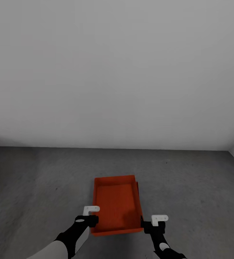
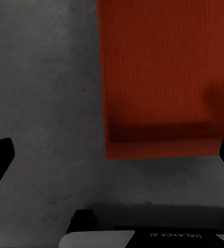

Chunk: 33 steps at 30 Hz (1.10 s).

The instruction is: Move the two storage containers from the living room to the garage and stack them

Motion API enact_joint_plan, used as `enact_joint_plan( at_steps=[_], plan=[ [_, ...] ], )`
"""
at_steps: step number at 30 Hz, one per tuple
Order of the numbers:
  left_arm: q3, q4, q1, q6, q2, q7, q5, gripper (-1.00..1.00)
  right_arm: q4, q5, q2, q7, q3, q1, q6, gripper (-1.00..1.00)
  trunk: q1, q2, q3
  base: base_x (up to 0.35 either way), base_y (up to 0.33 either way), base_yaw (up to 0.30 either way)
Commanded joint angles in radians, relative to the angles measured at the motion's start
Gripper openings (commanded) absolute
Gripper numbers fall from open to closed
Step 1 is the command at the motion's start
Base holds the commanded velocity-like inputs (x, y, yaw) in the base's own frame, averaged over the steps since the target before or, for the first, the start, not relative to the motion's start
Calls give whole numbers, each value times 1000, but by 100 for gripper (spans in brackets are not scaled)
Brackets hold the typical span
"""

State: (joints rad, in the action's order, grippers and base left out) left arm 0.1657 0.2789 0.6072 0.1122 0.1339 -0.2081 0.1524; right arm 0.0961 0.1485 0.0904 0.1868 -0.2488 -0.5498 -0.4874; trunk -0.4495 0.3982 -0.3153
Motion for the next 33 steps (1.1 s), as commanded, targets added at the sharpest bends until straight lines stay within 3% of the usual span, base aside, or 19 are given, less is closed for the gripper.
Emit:
enact_joint_plan(
  at_steps=[1, 33],
  plan=[
    [9, 4, 0, 6, -1, -5, 10, 100, -1, 10, 0, 3, -9, -1, -3, 100, -1, 2, -2, -28, 0, 0],
    [8, 3, 0, 9, 9, -10, 13, 100, -1, 13, 1, 3, -9, -1, -3, 100, -1, 2, -2, -321, 35, 0]
  ],
)
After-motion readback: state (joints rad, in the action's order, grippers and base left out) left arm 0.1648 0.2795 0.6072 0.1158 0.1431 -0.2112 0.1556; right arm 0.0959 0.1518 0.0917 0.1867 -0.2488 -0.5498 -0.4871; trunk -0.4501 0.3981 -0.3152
